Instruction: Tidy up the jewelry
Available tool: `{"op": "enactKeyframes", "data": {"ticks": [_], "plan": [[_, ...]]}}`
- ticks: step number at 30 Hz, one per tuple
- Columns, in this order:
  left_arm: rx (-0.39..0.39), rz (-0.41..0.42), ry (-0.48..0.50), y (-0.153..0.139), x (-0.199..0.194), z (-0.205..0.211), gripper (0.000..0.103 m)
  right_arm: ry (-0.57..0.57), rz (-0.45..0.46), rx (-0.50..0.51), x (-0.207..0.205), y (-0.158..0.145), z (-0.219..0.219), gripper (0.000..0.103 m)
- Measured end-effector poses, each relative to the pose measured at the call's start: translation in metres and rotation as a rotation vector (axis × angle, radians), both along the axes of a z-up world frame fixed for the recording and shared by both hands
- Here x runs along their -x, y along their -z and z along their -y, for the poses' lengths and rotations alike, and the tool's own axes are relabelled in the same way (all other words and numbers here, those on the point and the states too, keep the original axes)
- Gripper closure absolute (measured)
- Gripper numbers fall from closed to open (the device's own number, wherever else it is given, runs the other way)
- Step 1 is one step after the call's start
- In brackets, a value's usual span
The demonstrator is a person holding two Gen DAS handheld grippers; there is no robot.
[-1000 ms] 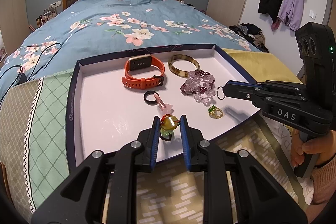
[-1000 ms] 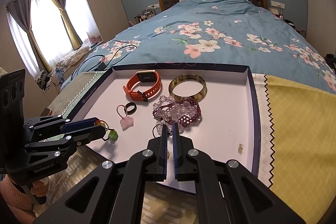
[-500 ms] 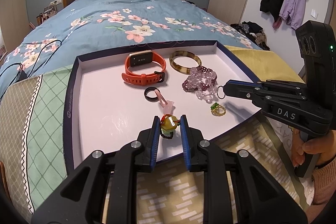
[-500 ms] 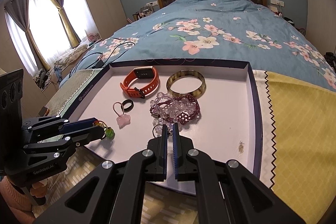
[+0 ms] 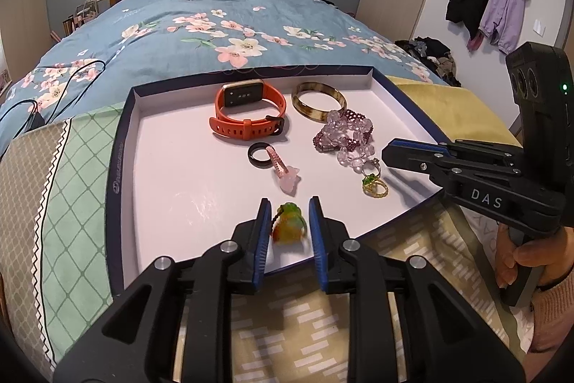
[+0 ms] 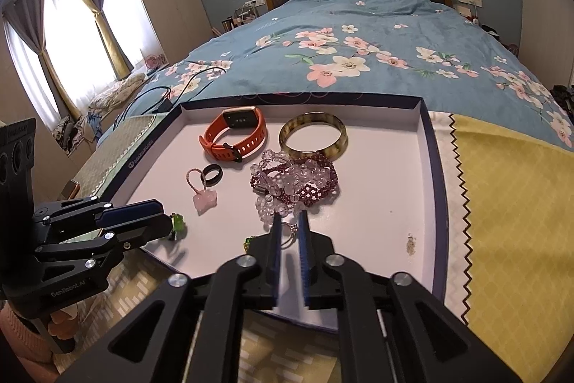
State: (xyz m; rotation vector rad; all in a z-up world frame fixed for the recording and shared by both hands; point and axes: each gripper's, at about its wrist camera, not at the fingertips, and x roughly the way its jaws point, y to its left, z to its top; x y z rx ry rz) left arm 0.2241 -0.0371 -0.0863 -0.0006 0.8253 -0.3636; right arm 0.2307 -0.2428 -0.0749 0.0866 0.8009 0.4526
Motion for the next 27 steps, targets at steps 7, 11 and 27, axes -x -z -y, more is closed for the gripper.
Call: {"op": "enactKeyframes", "data": {"ticks": [7,11,27], "plan": [[0.01,0.083,-0.027,-0.02,0.022,-0.008,0.045,0.033,0.077,-0.022,0.023,-0.019,0.01,0.053],[0.018,0.181,-0.069,-0.039,0.047,-0.016,0.017,0.057,0.131,-0.03,0.043,-0.029,0.014,0.033],[-0.018,0.488,-0.268,-0.08,0.15,-0.035,0.006,0.218,0.439,0.026,0.132,-0.051,0.017,0.007]]}}
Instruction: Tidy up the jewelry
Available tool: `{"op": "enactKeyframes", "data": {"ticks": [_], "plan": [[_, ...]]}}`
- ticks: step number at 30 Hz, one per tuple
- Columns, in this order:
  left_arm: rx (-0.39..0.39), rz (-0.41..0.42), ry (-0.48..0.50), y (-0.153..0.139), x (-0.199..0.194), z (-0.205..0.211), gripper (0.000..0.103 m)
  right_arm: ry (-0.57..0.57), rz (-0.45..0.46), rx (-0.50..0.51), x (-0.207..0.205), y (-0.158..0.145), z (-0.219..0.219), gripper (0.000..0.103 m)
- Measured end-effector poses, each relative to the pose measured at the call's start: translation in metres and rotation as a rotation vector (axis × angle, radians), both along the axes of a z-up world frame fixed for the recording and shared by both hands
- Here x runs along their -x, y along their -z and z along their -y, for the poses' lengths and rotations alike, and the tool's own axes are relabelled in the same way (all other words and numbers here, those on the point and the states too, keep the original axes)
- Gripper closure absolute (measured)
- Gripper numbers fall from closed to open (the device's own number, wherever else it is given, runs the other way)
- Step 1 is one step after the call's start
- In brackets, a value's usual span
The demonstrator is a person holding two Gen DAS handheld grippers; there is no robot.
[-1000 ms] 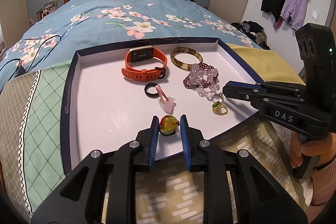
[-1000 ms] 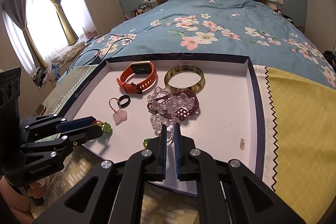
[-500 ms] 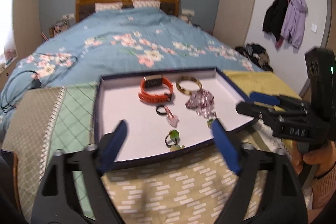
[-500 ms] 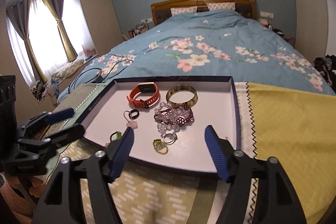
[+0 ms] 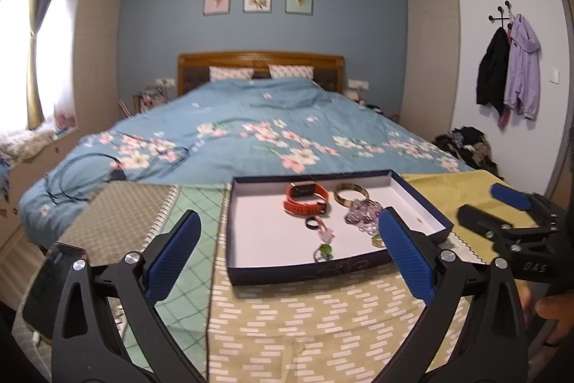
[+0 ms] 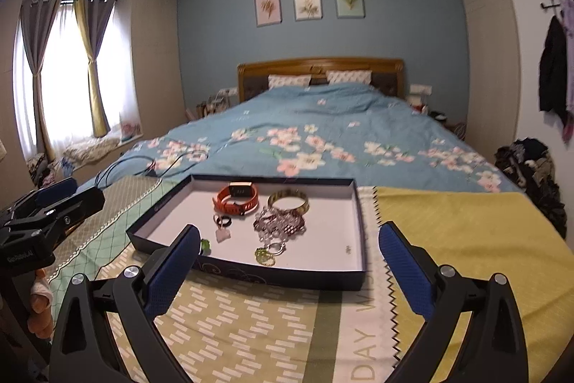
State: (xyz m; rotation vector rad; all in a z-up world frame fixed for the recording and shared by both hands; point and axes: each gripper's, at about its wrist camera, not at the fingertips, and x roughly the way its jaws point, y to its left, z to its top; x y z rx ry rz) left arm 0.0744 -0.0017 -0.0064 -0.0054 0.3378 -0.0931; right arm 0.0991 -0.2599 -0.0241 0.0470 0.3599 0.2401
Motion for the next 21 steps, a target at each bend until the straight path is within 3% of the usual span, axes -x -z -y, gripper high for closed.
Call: {"op": "enactKeyframes", "data": {"ticks": [13,21], "plan": [[0.018,0.125,-0.025,-0.019,0.059,0.003,0.005,0.053,0.101,-0.011,0.035,-0.008,0.01,0.007],[0.027,0.164,-0.055,-0.027,0.068,0.007,0.005,0.053,0.154,0.008,0.041,-0.013,0.003,0.007]]}}
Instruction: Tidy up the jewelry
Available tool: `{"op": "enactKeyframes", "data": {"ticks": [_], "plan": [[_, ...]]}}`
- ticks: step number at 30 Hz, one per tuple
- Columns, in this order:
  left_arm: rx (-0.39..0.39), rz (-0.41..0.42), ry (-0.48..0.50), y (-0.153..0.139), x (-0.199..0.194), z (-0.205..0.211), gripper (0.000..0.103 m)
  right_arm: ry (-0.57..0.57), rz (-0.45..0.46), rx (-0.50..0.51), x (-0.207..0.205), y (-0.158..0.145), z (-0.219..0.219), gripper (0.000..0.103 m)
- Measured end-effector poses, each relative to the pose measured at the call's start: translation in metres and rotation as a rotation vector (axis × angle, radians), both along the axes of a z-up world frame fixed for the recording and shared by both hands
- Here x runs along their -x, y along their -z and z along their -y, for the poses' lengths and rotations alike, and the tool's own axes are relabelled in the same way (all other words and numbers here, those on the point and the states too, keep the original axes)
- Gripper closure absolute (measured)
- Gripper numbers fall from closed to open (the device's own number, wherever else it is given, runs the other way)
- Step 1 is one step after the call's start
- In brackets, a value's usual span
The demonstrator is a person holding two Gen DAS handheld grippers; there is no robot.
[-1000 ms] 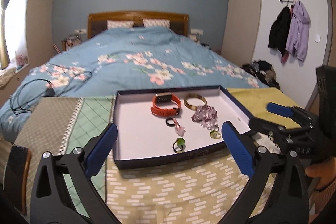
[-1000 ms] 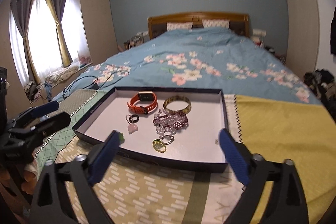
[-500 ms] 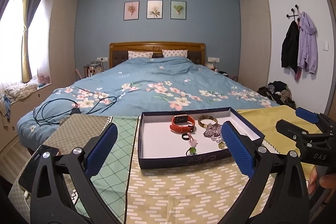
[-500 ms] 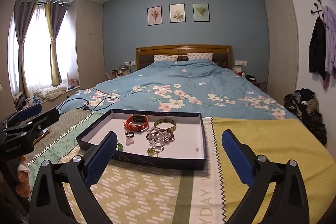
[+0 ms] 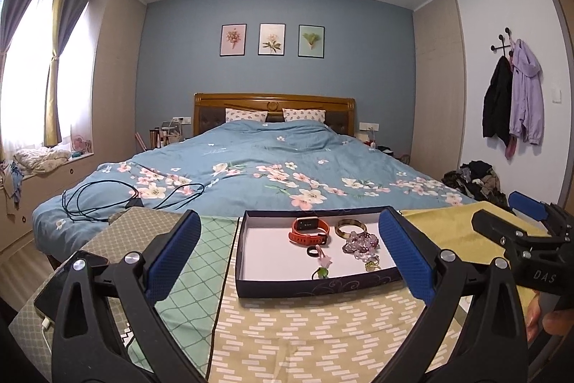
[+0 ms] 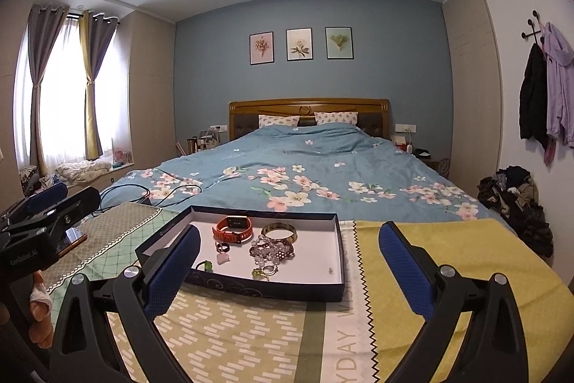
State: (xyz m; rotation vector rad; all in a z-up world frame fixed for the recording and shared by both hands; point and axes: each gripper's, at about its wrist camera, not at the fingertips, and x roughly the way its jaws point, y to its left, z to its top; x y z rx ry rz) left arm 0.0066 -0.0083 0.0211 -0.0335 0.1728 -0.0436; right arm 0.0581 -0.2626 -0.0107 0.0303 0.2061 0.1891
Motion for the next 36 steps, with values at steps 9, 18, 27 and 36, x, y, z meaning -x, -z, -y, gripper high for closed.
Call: {"op": "enactKeyframes", "data": {"ticks": [9,18,27,36], "plan": [[0.004,0.008,-0.011,-0.0044,0.0006,-0.0031,0.005,0.0,0.017,-0.008,0.0037,-0.0015,-0.0008,0.007],[-0.001,0.007,-0.004,-0.0029,0.0001,-0.0002,0.005,0.0,0.019,-0.009,0.0033,-0.0018,-0.0017,0.007],[0.007,0.011,0.001,-0.0037,-0.0016,0.0018,0.006,0.001,0.016,-0.014,0.0031,-0.0016,-0.0002,0.007],[0.016,0.006,0.01,-0.0056,-0.0028,0.0025,0.005,0.002,0.025,-0.016,0.0041,-0.0045,-0.0029,0.007]]}}
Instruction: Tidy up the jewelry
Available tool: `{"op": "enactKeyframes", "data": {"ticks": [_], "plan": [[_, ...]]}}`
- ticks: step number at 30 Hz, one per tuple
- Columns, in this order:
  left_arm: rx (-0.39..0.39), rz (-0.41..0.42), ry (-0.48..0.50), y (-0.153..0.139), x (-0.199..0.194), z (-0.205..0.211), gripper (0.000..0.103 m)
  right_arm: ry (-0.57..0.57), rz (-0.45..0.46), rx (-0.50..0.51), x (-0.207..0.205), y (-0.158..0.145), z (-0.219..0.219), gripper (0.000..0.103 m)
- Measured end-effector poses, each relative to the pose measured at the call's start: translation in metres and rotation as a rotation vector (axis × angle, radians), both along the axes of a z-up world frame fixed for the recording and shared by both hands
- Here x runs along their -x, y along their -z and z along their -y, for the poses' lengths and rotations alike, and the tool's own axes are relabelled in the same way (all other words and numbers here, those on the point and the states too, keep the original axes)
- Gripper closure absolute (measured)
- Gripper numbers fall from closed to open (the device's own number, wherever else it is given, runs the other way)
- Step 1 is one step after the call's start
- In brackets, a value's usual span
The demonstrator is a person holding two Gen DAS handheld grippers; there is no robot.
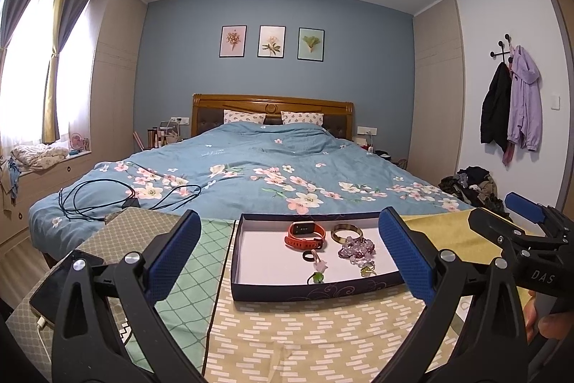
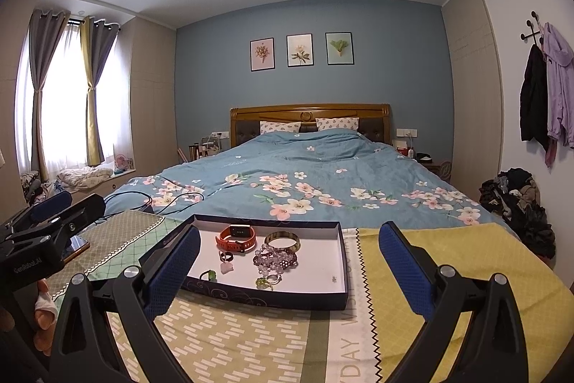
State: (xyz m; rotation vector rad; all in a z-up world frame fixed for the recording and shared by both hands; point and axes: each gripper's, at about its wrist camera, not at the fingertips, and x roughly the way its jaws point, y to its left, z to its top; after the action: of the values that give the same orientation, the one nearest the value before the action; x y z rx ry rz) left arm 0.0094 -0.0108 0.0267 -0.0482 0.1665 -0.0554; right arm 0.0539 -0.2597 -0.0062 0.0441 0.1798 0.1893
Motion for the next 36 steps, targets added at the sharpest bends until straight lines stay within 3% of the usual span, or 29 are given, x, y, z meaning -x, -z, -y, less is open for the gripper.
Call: {"op": "enactKeyframes", "data": {"ticks": [36], "plan": [[0.004,0.0,0.007,0.0013,-0.0021,0.0046,0.005,0.001,-0.003,-0.005,-0.0015,-0.0005,-0.0016,0.007]]}}
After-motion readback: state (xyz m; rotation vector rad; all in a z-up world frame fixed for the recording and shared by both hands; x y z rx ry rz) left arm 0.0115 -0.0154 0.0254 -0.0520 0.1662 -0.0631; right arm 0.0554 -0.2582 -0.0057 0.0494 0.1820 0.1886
